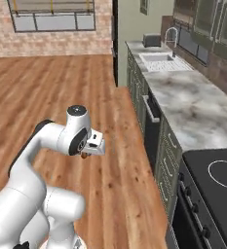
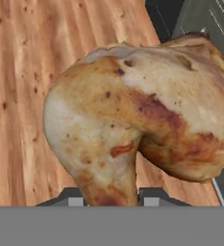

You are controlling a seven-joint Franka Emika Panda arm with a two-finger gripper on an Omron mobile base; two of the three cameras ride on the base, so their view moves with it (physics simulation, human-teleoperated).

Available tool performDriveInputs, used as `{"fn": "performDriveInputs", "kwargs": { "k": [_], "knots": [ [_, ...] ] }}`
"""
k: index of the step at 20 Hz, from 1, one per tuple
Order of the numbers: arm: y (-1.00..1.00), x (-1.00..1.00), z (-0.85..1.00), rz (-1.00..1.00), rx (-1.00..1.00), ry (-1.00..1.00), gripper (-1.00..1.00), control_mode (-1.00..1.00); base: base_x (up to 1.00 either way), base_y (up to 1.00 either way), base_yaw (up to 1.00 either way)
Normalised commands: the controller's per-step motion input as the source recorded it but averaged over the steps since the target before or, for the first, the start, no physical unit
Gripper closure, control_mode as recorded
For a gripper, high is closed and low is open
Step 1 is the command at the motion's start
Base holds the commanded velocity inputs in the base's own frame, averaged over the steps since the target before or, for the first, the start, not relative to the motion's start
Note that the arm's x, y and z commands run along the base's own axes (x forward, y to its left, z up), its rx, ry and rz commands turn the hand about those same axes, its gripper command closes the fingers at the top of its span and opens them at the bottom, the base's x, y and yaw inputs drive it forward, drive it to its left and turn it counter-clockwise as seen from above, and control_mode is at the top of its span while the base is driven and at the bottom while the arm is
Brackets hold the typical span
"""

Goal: Take the chicken drumsticks from the pan and place one on each plate on the dining counter.

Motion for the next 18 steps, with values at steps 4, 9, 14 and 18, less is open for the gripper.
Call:
{"fn": "performDriveInputs", "kwargs": {
  "k": [4,9,14,18],
  "knots": [
    [0.0,0.0,0.0,0.0,0.0,0.0,1.0,1.0,-0.08,0.0,1.0],
    [0.0,0.0,0.0,0.0,0.0,0.0,1.0,1.0,-0.03,0.01,1.0],
    [0.0,0.0,0.0,0.0,0.0,0.0,1.0,1.0,0.09,0.69,0.6],
    [0.0,0.0,0.0,0.0,0.0,0.0,1.0,1.0,0.4,1.0,0.0]
  ]
}}
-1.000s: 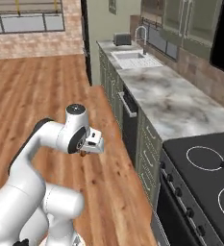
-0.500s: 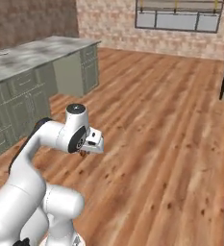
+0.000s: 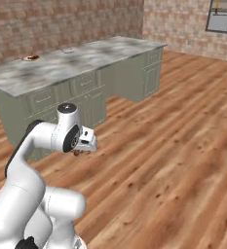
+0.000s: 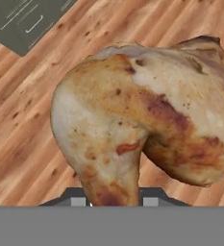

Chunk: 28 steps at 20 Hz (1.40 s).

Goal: Take the chicken drumsticks from the pan and place one on each plate on the dining counter.

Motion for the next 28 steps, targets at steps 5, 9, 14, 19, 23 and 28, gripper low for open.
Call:
{"fn": "performDriveInputs", "kwargs": {
  "k": [5,9,14,19,23,28],
  "knots": [
    [0.0,0.0,0.0,0.0,0.0,0.0,1.0,1.0,0.39,1.0,0.0],
    [0.0,0.0,0.0,0.0,0.0,0.0,1.0,1.0,0.26,1.0,0.0],
    [0.0,0.0,0.0,0.0,0.0,0.0,1.0,1.0,0.21,1.0,-0.01],
    [0.0,0.0,0.0,0.0,0.0,0.0,1.0,1.0,0.28,1.0,0.0],
    [0.0,0.0,0.0,0.0,0.0,0.0,1.0,1.0,0.34,1.0,-0.01],
    [0.0,0.0,0.0,0.0,0.0,0.0,1.0,1.0,0.36,1.0,-0.03]
  ]
}}
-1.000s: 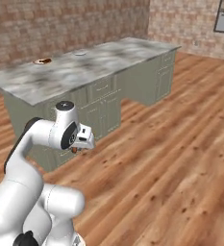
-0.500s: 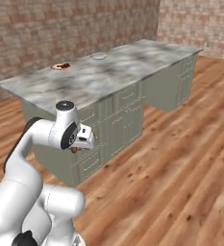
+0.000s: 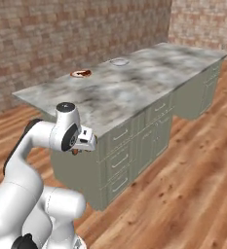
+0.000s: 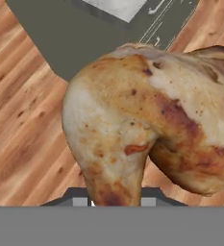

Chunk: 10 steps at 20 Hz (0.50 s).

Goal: Take the chicken drumsticks from the pan and place one on each plate on the dining counter.

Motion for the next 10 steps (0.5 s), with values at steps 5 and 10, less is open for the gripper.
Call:
{"fn": "performDriveInputs", "kwargs": {
  "k": [5,10],
  "knots": [
    [0.0,0.0,0.0,0.0,0.0,0.0,1.0,1.0,0.37,1.0,-0.04],
    [0.0,0.0,0.0,0.0,0.0,0.0,1.0,1.0,0.37,1.0,-0.05]
  ]
}}
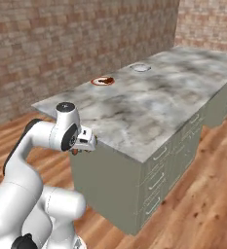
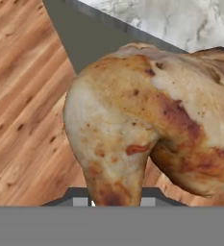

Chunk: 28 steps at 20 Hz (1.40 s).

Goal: Take the chicken drumsticks from the pan and place one on each plate on the dining counter.

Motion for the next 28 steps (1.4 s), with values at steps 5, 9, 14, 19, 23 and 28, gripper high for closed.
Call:
{"fn": "performDriveInputs", "kwargs": {
  "k": [5,9,14,19,23,28],
  "knots": [
    [0.0,0.0,0.0,0.0,0.0,0.0,1.0,1.0,0.35,1.0,-0.07],
    [0.0,0.0,0.0,0.0,0.0,0.0,1.0,1.0,0.36,1.0,-0.09],
    [0.0,0.0,0.0,0.0,0.0,0.0,1.0,1.0,0.4,1.0,-0.15],
    [0.0,0.0,0.0,0.0,0.0,0.0,1.0,1.0,0.45,0.97,-0.25],
    [0.0,0.0,0.0,0.0,0.0,0.0,1.0,1.0,0.49,0.9,-0.34],
    [0.0,0.0,0.0,0.0,0.0,0.0,1.0,1.0,0.51,0.88,-0.35]
  ]
}}
